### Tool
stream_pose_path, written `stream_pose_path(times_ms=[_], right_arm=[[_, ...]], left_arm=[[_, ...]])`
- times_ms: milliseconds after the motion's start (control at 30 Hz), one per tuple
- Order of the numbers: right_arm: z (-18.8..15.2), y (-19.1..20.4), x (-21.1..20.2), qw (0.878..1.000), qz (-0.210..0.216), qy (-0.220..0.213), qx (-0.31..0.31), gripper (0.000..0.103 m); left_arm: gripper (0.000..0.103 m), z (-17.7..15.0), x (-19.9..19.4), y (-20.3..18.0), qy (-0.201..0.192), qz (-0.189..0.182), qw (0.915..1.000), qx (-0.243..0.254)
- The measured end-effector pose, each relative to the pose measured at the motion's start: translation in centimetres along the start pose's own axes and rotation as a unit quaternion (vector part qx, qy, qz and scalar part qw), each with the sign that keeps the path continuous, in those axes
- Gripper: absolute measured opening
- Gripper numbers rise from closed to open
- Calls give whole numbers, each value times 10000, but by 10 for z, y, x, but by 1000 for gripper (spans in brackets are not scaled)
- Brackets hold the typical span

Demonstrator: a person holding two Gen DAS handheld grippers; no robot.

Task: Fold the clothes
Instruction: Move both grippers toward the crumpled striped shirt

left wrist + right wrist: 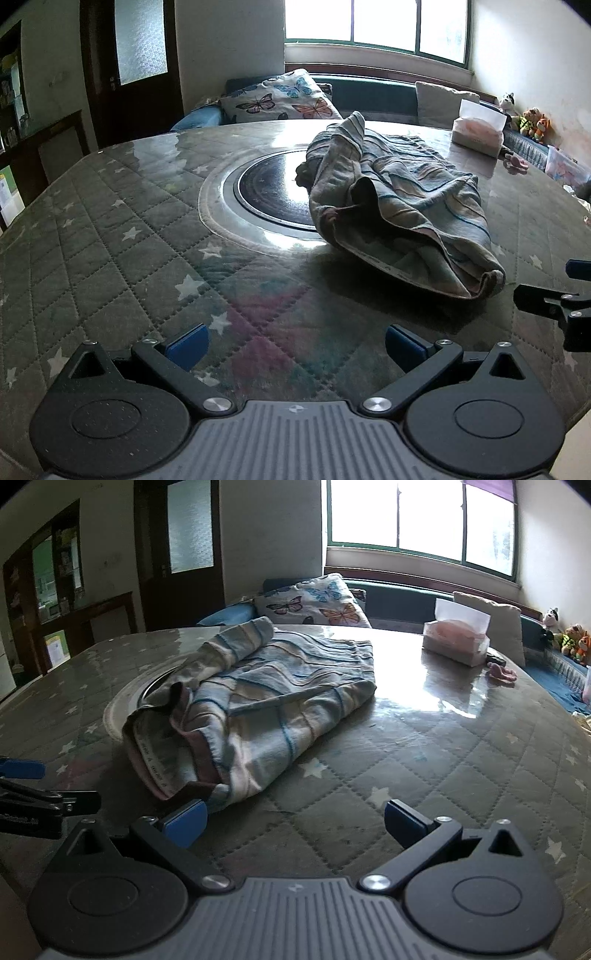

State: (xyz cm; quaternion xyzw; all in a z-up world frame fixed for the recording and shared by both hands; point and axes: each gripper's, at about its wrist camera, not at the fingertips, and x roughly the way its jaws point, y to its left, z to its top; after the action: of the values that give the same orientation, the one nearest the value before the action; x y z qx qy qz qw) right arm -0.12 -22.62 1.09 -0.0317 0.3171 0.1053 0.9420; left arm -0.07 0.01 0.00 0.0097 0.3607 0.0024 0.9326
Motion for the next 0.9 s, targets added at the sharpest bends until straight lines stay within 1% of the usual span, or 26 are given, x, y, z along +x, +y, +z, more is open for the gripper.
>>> stream_pose_path(times_ms=[167,400,900], right_arm=[[-1,13,0,10000,2,3,-50,103],[-3,14,-5,9998,162,100,-77,103],[-4,19,-3,9993,263,232,-110,103]], left_arm=[[103,-3,-4,0,-26,40,10000,-6],[103,-5,-4,0,42,41,10000,-9],[103,-4,-2,-4,154,14,9999,51]])
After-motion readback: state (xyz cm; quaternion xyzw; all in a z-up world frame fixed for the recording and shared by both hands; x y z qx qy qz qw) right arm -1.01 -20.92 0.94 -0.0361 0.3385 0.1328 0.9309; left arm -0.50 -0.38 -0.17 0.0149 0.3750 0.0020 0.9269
